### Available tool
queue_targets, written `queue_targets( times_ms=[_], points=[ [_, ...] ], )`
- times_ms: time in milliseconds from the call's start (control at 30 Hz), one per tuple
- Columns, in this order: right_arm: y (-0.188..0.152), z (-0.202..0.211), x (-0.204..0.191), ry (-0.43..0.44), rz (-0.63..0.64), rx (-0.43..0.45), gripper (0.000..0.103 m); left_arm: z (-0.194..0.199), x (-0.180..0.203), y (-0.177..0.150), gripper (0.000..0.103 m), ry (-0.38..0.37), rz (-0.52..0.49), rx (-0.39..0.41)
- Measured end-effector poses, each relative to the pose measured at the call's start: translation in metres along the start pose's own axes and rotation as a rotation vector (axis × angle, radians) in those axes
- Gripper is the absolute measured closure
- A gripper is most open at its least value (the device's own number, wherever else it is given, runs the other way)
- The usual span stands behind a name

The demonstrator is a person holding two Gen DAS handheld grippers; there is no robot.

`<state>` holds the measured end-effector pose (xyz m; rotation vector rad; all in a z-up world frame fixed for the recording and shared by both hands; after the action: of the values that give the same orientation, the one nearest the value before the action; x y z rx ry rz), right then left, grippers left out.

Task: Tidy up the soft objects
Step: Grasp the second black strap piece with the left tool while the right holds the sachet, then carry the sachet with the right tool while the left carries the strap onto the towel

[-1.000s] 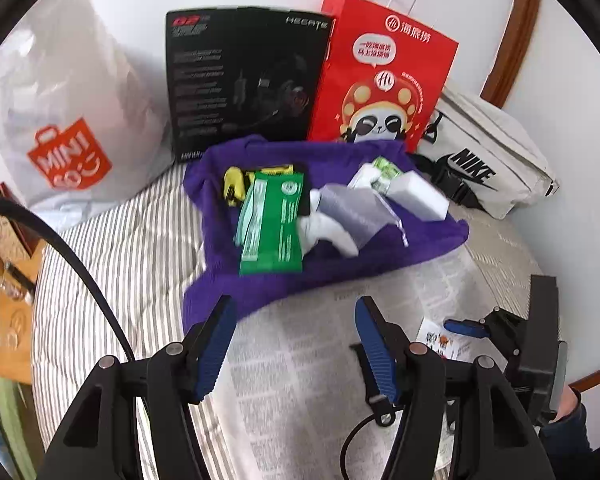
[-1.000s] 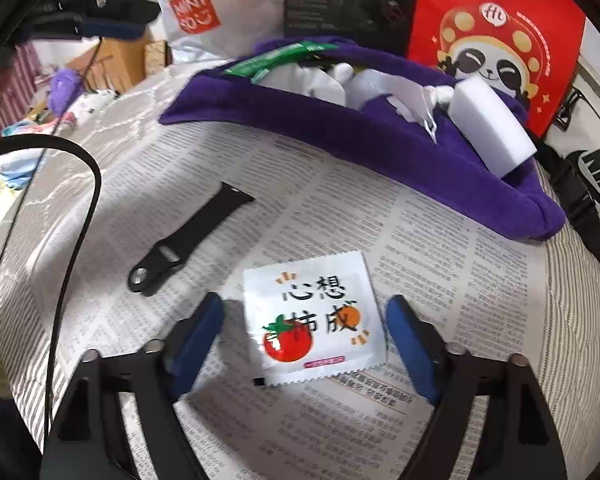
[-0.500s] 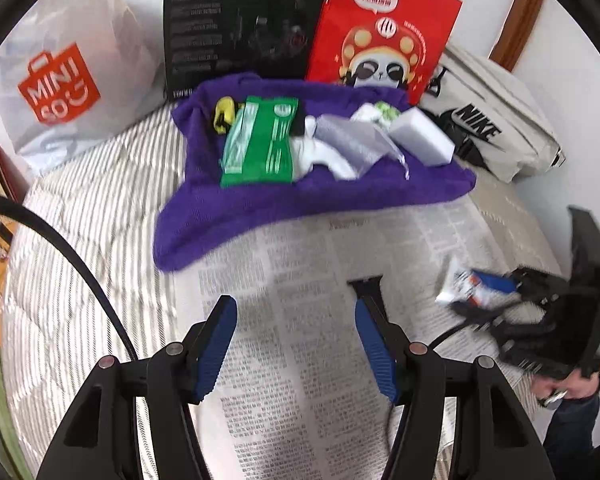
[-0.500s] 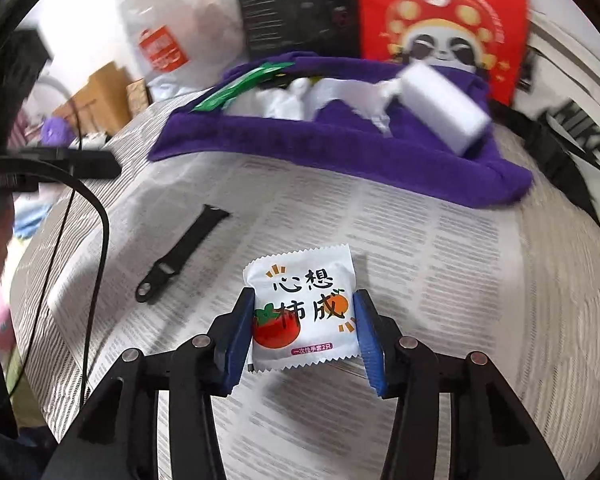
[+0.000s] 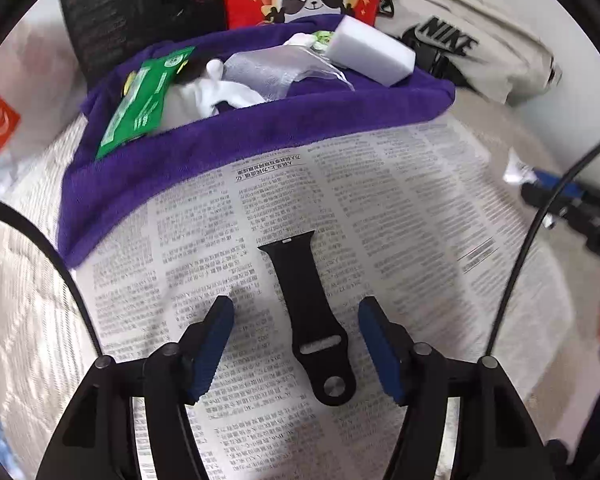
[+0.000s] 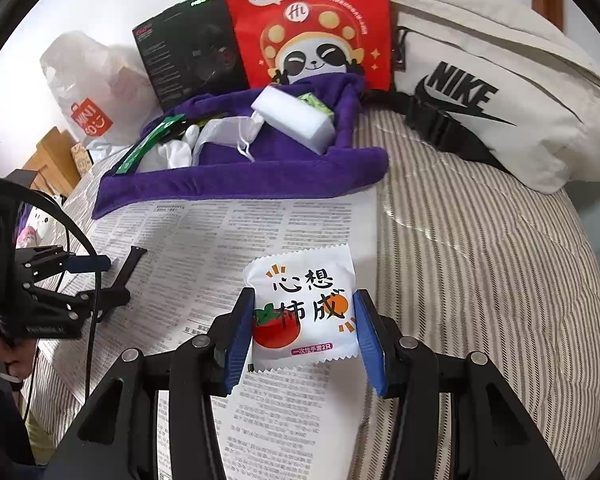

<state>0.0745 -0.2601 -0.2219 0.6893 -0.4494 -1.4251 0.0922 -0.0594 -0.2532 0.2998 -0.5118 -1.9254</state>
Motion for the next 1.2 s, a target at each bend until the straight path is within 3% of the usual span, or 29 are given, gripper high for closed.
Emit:
queue_targets(
  times_ms=[67,300,367,467,700,867,933,1200],
  points=[
    [-0.001,0.000,0.001,-0.005,0.000,-0.001,0.055,-0.002,-0.003,-0.002,0.035,0.056,-0.026,-0.002],
    [-0.002,0.001,-0.001,0.030,-0.021,-0.007,0.054,0.004,-0.039,-0.009,0.040,0.083,0.054,0.020],
    [-0.003,-0.001,-0.005,0.039,-0.015,-0.015,0.054,0.003,-0.034,-0.007,0.051,0.064,0.039,0.043],
    [-0.003,-0.005,-0.011,0.046,-0.003,-0.023,0.054,0.003,-0.021,-0.003,0.083,0.033,-0.013,0.082],
    [-0.006,-0.007,-0.014,0.053,-0.006,-0.033,0.054,0.006,-0.009,-0.006,0.082,-0.031,-0.067,0.099],
    [-0.006,-0.013,-0.019,0.062,0.003,-0.050,0.054,0.004,-0.002,-0.003,0.077,-0.010,-0.102,0.107],
    [-0.007,-0.016,-0.023,0.066,0.010,-0.059,0.054,0.003,-0.004,-0.002,0.083,-0.015,-0.093,0.114],
    [-0.001,-0.013,-0.031,0.065,0.035,-0.057,0.054,0.009,-0.017,-0.003,0.083,-0.065,-0.010,0.095]
  ],
)
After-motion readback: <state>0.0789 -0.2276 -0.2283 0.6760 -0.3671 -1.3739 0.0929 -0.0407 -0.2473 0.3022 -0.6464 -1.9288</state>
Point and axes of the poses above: each gripper's, at about its wrist camera, not at the fingertips, and z roughly against the way its jaws point, x to its right, y to its top, the point moved 9 cm from there along -z, roughly the way its jaws point, and after that the axes turned 2 degrees about -y, right-handed, at the moved point
